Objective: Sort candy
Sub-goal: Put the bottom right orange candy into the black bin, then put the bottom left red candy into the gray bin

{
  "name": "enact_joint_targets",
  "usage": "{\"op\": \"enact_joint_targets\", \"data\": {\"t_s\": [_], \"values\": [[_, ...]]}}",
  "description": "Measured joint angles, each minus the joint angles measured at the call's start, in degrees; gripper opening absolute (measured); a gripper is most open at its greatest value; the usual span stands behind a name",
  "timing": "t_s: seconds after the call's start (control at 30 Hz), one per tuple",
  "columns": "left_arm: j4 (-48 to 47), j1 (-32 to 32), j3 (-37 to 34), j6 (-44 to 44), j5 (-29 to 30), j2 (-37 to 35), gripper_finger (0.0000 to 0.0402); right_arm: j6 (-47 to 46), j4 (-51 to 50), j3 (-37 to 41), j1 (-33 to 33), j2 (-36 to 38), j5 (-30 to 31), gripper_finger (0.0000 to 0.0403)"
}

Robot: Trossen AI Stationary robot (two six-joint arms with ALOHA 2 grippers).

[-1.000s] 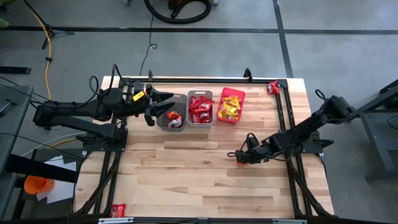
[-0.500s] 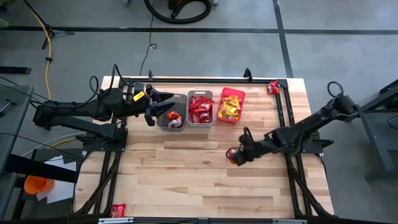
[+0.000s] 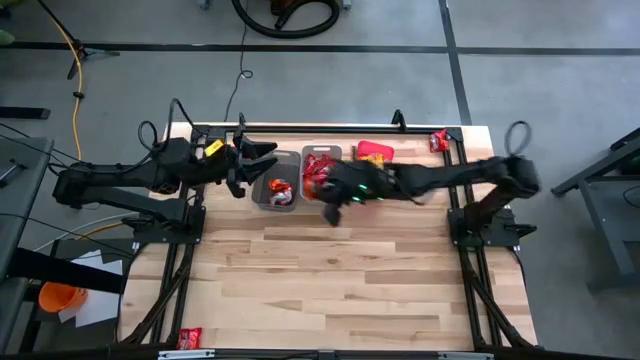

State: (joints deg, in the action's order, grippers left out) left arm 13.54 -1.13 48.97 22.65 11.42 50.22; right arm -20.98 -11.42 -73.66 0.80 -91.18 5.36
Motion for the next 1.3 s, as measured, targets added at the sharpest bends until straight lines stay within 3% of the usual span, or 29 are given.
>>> {"op": "enact_joint_targets", "data": {"t_s": [0.23, 0.4, 0.53, 0.6, 0.73, 0.9, 1.1, 1.3], "values": [[9.95, 0.02, 0.02, 0.79, -2.27, -0.02, 0.0227, 12.13, 0.05, -16.25, -5.85, -18.49, -0.45, 0.0009], [13.59, 0.02, 0.02, 0.61, -2.29, -0.02, 0.0227, 11.26, -0.85, -25.55, -8.67, -28.79, -1.38, 0.0025], [13.45, 0.02, 0.02, -0.71, -2.29, -0.02, 0.0227, 8.57, -4.84, -32.93, -10.34, -34.9, -7.21, 0.0074], [13.49, 0.02, 0.02, -0.71, -2.29, -0.02, 0.0227, 8.12, -7.66, -36.63, -10.63, -37.0, -6.22, 0.0112], [13.33, 0.02, 0.02, -0.74, -2.29, -0.02, 0.0227, 12.43, -14.06, -42.13, -10.53, -38.33, -0.63, 0.0191], [13.38, 0.02, 0.0, -1.61, -2.31, -0.39, 0.0227, 19.57, -22.67, -47.22, -11.3, -37.92, -3.79, 0.0259], [12.01, 0.02, 0.0, -5.31, -2.32, -1.58, 0.0227, 23.58, -39.79, -49.42, -13.94, -35.58, -7.44, 0.0276], [6.55, -0.02, -0.07, -5.83, -2.31, -2.82, 0.0227, 27.02, -50.81, -49.29, -15.21, -32.57, -9.79, 0.0277]]}}
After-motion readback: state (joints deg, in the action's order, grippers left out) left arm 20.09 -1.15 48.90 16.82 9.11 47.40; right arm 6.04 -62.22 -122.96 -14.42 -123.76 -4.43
